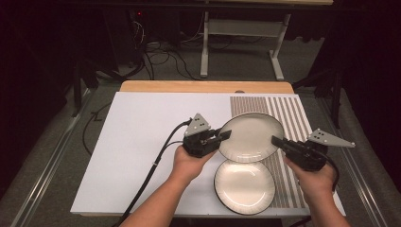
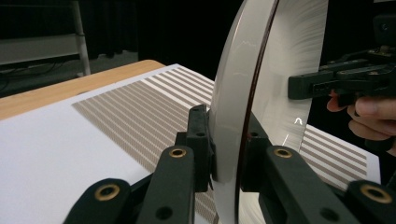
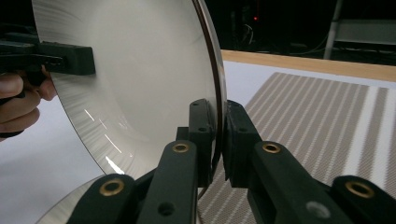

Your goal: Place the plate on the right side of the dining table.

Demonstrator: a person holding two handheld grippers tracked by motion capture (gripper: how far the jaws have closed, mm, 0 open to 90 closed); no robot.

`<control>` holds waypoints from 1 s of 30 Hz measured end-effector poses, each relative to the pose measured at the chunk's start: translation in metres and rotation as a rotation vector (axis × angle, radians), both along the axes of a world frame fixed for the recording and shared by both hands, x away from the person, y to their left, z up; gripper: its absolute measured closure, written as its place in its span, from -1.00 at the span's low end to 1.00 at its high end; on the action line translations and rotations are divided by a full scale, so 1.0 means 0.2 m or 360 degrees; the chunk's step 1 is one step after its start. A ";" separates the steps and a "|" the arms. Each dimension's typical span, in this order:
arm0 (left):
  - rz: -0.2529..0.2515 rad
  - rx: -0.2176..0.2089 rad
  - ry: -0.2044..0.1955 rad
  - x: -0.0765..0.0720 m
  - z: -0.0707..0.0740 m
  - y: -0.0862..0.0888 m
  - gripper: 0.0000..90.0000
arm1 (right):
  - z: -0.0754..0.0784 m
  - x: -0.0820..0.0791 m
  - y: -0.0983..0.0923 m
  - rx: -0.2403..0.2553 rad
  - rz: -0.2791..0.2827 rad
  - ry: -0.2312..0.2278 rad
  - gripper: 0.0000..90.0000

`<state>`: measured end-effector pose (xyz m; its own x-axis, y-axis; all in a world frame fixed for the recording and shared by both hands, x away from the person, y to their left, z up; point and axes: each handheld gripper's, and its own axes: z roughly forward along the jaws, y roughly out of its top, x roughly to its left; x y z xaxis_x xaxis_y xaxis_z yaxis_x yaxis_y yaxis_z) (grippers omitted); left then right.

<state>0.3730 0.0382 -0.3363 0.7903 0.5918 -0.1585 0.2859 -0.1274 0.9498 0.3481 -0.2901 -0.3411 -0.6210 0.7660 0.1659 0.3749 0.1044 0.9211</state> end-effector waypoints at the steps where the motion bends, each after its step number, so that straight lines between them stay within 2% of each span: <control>1: -0.0002 0.0006 0.0006 0.03 0.00 -0.03 0.75 | 0.01 0.02 -0.03 0.0000 -0.0032 0.0010 0.91; 6: -0.0028 0.0009 0.0025 0.11 -0.02 -0.12 0.74 | 0.01 0.04 -0.10 -0.0011 -0.0077 0.0016 0.92; 16: -0.0054 0.0061 0.0061 0.23 -0.06 -0.28 0.74 | -0.02 0.08 -0.24 -0.0021 -0.0182 0.0035 0.93; 22: -0.0058 0.0070 0.0108 0.30 -0.11 -0.35 0.73 | -0.04 0.10 -0.29 -0.0049 -0.0238 0.0053 0.93; 30: -0.0060 0.0088 0.0182 0.33 -0.19 -0.41 0.72 | -0.10 0.10 -0.34 -0.0069 -0.0296 0.0086 0.94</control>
<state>0.4399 -0.0441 -0.3742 0.7908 0.5725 -0.2168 0.3859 -0.1914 0.9025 0.3675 -0.3576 -0.3615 -0.4591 0.8739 0.1597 0.4403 0.0677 0.8953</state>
